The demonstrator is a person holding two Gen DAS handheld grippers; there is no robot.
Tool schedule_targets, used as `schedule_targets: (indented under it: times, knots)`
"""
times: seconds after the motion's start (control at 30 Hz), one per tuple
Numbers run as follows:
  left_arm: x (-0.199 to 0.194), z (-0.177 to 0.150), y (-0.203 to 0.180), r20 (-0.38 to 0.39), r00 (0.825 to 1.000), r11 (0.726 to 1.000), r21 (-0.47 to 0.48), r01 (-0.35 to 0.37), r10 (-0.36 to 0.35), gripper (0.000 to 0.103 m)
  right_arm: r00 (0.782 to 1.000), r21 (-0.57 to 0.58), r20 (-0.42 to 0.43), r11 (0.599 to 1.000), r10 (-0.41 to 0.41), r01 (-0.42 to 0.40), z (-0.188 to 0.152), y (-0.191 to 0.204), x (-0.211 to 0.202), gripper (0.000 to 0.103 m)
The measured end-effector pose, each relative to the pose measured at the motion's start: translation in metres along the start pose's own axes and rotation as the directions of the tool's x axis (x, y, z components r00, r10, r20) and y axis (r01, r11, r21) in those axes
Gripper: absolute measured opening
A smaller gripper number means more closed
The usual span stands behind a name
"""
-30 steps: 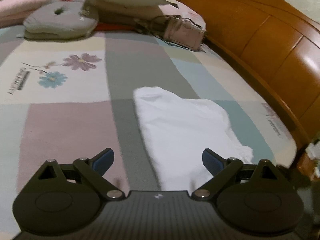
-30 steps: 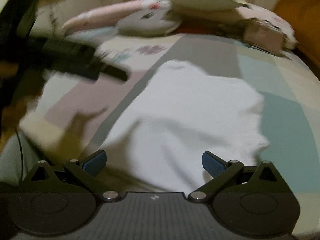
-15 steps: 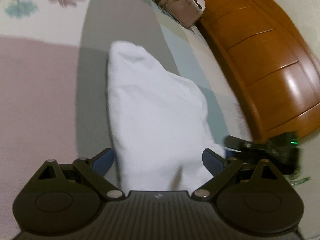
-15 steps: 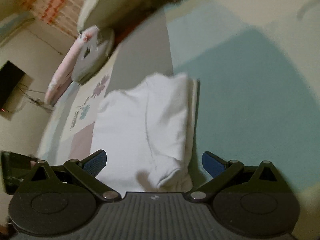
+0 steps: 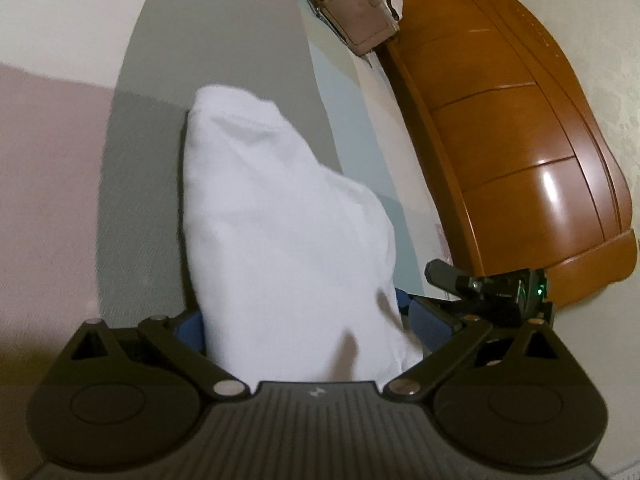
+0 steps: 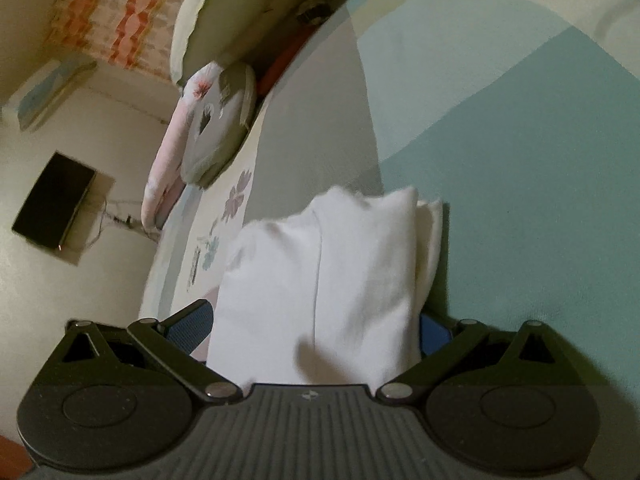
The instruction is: Fold clothes
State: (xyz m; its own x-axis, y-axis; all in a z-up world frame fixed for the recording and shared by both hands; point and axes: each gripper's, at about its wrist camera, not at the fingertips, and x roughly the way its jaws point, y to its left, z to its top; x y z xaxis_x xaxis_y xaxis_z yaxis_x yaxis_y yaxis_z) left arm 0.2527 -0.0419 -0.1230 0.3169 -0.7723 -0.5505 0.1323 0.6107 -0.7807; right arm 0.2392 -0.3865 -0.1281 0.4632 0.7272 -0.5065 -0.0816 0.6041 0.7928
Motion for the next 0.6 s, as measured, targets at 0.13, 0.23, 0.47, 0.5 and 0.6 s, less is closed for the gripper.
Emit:
schedule_targets:
  times: [0.13, 0.23, 0.47, 0.5, 0.6]
  knots:
    - [-0.013, -0.017, 0.004, -0.011, 1.0, 1.0, 0.011, 0.024, -0.024, 0.099, 0.997, -0.006, -0.072, 1.0, 0.018, -0.019, -0.028, 0.006, -0.008, 0.103]
    - [-0.007, -0.007, 0.004, 0.003, 1.0, 1.0, 0.019, 0.021, -0.021, 0.099, 0.997, -0.045, -0.075, 0.999, 0.013, -0.016, -0.033, 0.01, -0.006, 0.103]
    - [0.01, 0.015, 0.007, 0.022, 0.999, 0.999, 0.002, 0.041, -0.041, 0.099, 0.999, -0.003, -0.033, 0.999, 0.04, -0.041, -0.002, 0.002, 0.015, 0.103]
    - [0.007, 0.012, 0.009, 0.012, 0.999, 0.999, 0.001, 0.046, -0.046, 0.099, 0.998, 0.001, -0.046, 0.999, 0.044, -0.044, -0.002, 0.002, 0.014, 0.103]
    - [-0.001, 0.003, 0.016, -0.018, 0.997, 0.997, -0.013, 0.078, -0.078, 0.099, 0.991, 0.003, -0.105, 0.997, 0.081, -0.081, -0.007, -0.001, 0.008, 0.103]
